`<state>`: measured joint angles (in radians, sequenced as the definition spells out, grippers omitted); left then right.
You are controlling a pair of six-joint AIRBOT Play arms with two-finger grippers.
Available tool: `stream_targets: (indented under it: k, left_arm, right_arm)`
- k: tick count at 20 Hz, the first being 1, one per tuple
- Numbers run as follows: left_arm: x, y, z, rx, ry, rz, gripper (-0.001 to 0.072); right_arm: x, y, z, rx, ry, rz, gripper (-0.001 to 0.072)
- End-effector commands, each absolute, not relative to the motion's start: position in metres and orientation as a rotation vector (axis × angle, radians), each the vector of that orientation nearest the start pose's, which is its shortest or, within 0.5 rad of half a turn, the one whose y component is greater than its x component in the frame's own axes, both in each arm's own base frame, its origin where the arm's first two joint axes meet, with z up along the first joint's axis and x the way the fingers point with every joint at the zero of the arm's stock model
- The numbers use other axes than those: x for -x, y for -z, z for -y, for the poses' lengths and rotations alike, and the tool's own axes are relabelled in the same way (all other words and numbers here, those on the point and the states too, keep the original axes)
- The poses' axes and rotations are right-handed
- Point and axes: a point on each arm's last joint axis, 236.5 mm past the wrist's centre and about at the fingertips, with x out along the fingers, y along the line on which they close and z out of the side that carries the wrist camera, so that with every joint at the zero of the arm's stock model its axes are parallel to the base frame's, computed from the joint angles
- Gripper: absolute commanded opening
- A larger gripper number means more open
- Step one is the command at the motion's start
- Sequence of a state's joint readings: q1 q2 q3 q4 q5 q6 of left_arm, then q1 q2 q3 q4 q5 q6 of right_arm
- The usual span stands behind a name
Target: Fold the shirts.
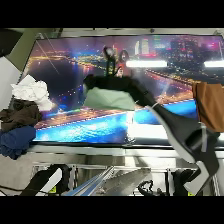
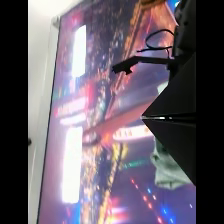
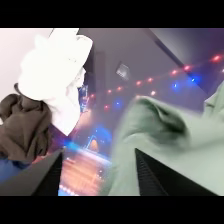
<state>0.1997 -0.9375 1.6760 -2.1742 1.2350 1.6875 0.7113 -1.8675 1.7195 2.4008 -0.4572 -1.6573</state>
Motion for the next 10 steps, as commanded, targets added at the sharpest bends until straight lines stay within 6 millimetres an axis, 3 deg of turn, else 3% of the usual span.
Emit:
stream_targets:
  k: [1,3,5,7,8,10]
  left_arm:
    - [-0.335,-0.352,0.031,0.232,0.257,-0.425,0.0014]
    - [-0.335,-0.343,0.025,0.233,0.239,-0.434,0.0014]
    - [-0.339,-0.34,0.022,0.231,0.236,-0.439,0.0014]
    - [-0.343,-0.339,0.022,0.235,0.237,-0.443,0.0014]
    - [-0.344,-0.337,0.021,0.238,0.237,-0.448,0.0014]
    - [-0.347,-0.335,0.021,0.245,0.239,-0.455,0.0014]
  right_arm:
    - [-0.447,-0.02,-0.505,-0.545,-0.758,-0.838,0.053]
    - [-0.467,-0.047,-0.469,-0.536,-0.746,-0.834,0.053]
    - [-0.493,-0.091,-0.407,-0.509,-0.712,-0.802,0.0537]
    - [-0.507,-0.117,-0.332,-0.473,-0.649,-0.834,0.0706]
    - [-0.508,-0.115,-0.294,-0.476,-0.602,-0.897,0.0706]
    - [-0.5,-0.085,-0.233,-0.502,-0.503,-1.075,0.0706]
